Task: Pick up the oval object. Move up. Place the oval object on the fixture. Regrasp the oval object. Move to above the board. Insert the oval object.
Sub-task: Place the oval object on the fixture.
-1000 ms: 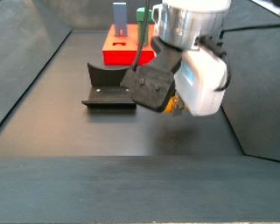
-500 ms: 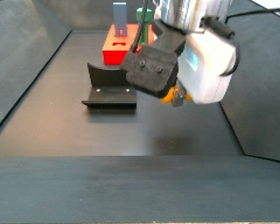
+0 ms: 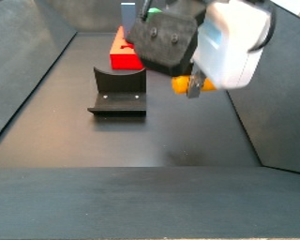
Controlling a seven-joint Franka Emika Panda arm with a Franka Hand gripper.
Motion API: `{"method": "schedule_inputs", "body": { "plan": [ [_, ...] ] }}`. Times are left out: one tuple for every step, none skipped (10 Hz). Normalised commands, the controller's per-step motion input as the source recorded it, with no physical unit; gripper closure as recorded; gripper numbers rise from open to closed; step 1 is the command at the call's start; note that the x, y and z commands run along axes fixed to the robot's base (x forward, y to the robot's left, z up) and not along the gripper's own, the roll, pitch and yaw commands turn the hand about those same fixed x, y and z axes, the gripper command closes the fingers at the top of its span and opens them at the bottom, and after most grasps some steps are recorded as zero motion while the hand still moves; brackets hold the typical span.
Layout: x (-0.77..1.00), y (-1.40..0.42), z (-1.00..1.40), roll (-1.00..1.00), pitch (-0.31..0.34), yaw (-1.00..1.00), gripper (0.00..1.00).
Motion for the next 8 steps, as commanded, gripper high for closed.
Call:
{"method": "schedule_inputs", "body": {
  "plan": [
    [-0.03, -0.01, 1.0, 0.1, 0.117, 0.02, 1.0],
    [-0.03, -0.01, 0.93, 0.09, 0.104, 0.02, 1.0],
    [-0.03, 0.0, 0.85, 0.08, 0.102, 0.02, 1.0],
    [-0.02, 0.0, 0.64, 0.07, 0.099, 0.01, 1.0],
    [-0.02, 0.0, 0.55, 0.07, 0.104, 0.02, 1.0],
    [-0.01, 0.0, 0.38, 0.08, 0.112, 0.01, 1.0],
    [-0.01, 0.0, 0.29, 0.08, 0.116, 0.01, 1.0],
    [1.0, -0.81, -0.11, -0.04, 0.086, 1.0, 1.0]
  ]
}}
